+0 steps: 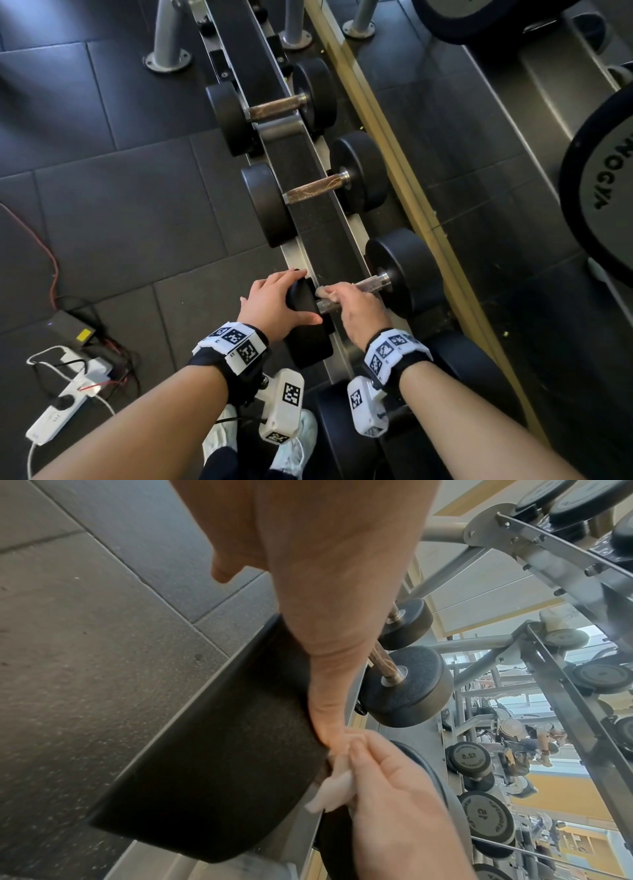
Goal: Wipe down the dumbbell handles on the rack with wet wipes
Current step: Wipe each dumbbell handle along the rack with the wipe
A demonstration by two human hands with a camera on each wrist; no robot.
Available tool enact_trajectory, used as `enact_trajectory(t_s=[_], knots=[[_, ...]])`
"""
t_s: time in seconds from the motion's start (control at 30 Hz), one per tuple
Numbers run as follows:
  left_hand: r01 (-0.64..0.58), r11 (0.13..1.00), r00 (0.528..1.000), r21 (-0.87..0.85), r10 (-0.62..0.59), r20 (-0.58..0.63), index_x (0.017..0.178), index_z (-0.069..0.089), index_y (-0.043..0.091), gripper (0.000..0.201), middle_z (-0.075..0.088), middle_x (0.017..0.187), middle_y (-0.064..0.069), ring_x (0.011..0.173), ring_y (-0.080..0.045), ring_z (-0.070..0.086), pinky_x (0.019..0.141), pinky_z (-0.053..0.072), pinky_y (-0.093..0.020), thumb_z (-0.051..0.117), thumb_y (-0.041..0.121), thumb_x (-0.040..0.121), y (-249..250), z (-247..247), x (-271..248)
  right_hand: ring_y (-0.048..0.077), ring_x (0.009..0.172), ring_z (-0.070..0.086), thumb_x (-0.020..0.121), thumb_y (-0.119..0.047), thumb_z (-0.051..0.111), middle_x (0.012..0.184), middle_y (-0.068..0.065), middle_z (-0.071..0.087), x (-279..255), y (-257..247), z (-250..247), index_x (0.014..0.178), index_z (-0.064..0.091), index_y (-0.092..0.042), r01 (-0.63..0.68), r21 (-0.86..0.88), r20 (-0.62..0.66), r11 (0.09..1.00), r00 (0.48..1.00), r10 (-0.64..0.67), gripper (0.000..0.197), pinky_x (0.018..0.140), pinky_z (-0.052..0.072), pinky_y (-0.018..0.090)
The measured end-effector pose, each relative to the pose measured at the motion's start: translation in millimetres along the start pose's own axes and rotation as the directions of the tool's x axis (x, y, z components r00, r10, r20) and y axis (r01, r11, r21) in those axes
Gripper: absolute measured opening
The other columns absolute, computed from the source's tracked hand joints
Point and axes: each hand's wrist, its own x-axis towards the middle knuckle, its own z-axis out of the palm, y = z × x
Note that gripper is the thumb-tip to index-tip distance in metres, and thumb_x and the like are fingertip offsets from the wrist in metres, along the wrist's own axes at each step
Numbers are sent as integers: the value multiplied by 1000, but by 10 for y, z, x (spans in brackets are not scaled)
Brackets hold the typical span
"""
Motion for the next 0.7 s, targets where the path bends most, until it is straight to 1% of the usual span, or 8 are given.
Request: enact_trajectory(t_s=[0.07,0.1,0.17,0.23,0.33,0.4,0.53,0.7], knots=[[6,1000,1000,-1,-6,2,144,33,50,94,31,154,19,142,-22,23,112,24,-63,81,61,64,11,-7,-8,23,82,64,98,-15,39,85,2,64,53,-8,-110,108,58,-33,-73,61,-4,995,997,74,29,77,55,41],[5,1000,1000,-2,-5,3,144,33,50,94,31,154,19,142,-22,23,113,23,-63,81,61,64,16,-13,-11,24,83,65,99,-12,40,85,4,64,74,9,-169,110,58,-30,-58,58,-51,997,997,61,28,76,56,43],[5,1000,1000,-5,-5,8,144,33,50,93,31,154,19,142,-22,22,113,22,-64,80,60,65,24,-18,-12,26,104,65,100,-5,41,108,7,68,114,69,-276,123,60,-22,16,20,-191,1000,982,-12,34,90,55,41],[3,1000,1000,-10,-3,9,145,32,50,93,32,154,19,142,-22,22,113,22,-64,80,59,66,24,-18,-12,24,133,49,99,1,42,137,7,58,169,124,-331,130,59,-17,115,-16,-261,993,958,-115,40,111,41,39],[1,1000,1000,-11,-1,3,145,32,49,94,31,155,18,142,-23,22,113,21,-64,80,60,65,24,-11,-8,18,141,38,93,9,47,145,0,51,216,211,-291,131,57,-21,196,-198,-166,960,959,-230,50,121,22,32],[0,1000,1000,-10,0,-2,145,32,49,94,31,155,18,143,-23,21,113,21,-65,80,60,65,19,-6,-9,17,136,43,92,5,47,137,-3,56,209,275,-198,136,51,-25,147,-296,-61,944,983,-173,53,119,19,29],[2,1000,1000,-18,-2,1,144,32,51,92,30,154,20,143,-21,20,112,18,-68,80,60,66,5,3,-11,17,143,32,94,1,46,149,-2,46,153,367,-50,143,46,-23,61,-247,29,967,998,-56,55,119,21,31],[2,1000,1000,-30,-2,-8,144,33,51,93,31,154,20,142,-21,21,112,23,-64,81,60,65,-3,8,-7,22,122,57,95,-7,45,136,-1,54,16,165,80,127,53,-37,16,-206,-90,978,995,-35,45,98,46,34]])
